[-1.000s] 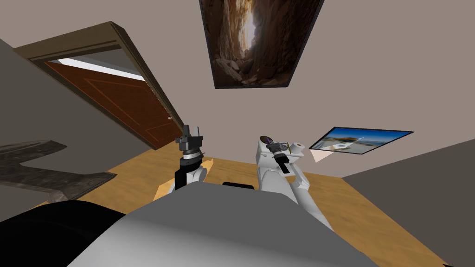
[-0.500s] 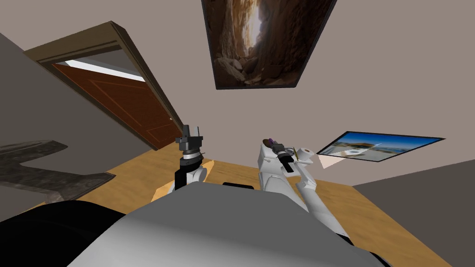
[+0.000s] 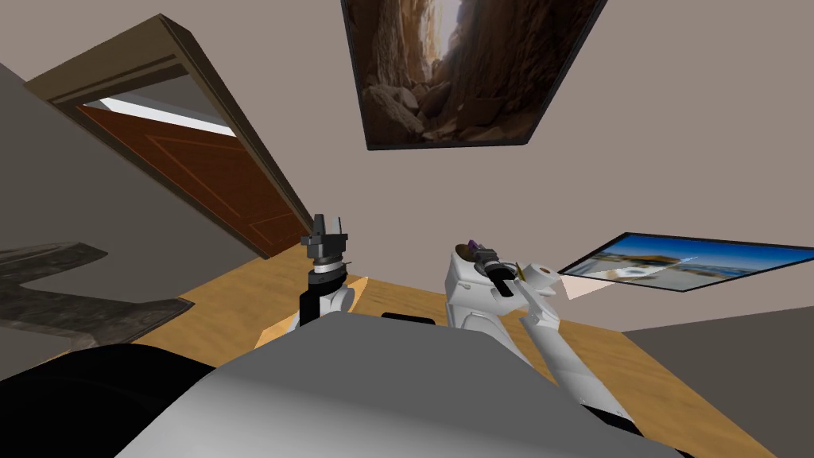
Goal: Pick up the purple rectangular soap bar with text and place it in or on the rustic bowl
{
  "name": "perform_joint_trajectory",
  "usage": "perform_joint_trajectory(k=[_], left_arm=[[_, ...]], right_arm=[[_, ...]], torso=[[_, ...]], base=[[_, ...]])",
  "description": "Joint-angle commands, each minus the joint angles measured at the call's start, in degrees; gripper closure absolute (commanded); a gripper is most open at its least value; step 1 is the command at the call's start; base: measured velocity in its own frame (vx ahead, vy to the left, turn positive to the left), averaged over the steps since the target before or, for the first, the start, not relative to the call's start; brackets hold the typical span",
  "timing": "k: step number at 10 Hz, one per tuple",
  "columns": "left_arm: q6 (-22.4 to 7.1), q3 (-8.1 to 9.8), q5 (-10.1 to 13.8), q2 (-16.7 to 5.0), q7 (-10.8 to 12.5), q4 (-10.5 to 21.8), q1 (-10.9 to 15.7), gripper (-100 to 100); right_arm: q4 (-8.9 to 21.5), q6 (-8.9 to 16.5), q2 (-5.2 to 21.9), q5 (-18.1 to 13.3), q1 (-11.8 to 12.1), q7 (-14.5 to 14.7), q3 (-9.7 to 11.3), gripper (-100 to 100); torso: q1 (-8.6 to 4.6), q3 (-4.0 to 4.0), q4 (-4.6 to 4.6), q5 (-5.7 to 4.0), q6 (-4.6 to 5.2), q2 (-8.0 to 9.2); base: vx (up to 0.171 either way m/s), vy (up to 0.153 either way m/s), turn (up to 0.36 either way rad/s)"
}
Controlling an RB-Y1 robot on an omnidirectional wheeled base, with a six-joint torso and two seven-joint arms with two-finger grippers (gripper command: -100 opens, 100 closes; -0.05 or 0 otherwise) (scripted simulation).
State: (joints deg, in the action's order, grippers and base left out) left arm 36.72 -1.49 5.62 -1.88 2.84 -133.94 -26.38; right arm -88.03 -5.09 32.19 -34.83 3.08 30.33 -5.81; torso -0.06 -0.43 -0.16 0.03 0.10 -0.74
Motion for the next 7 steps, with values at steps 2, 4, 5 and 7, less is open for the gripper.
perform_joint_trajectory(k=[2,4,5,7], left_arm=[[0.0,0.0,0.0,0.0,0.0,0.0,0.01,0],[0.0,0.0,0.0,0.0,0.0,0.0,0.01,0],[0.0,0.0,0.0,0.0,0.0,0.0,0.02,0],[0.0,0.0,0.0,0.0,0.0,0.01,0.02,0]], right_arm=[[0.07,0.26,0.11,0.04,-0.05,-0.1,-0.03,-100],[0.06,0.24,0.1,0.04,-0.07,-0.09,-0.03,-100],[0.06,0.24,0.1,0.04,-0.07,-0.09,-0.03,-100],[0.06,0.24,0.1,0.04,-0.07,-0.09,-0.03,0]], torso=[[0.01,0.11,0.02,-0.02,0.0,0.24],[0.03,0.31,0.1,-0.01,0.01,0.57],[0.04,0.34,0.11,-0.01,0.01,0.61],[0.04,0.36,0.12,-0.01,0.01,0.64]], base=[[0.044,-0.002,0.003],[0.003,0.0,0.0],[0.0,0.0,0.0],[0.0,0.0,0.0]])
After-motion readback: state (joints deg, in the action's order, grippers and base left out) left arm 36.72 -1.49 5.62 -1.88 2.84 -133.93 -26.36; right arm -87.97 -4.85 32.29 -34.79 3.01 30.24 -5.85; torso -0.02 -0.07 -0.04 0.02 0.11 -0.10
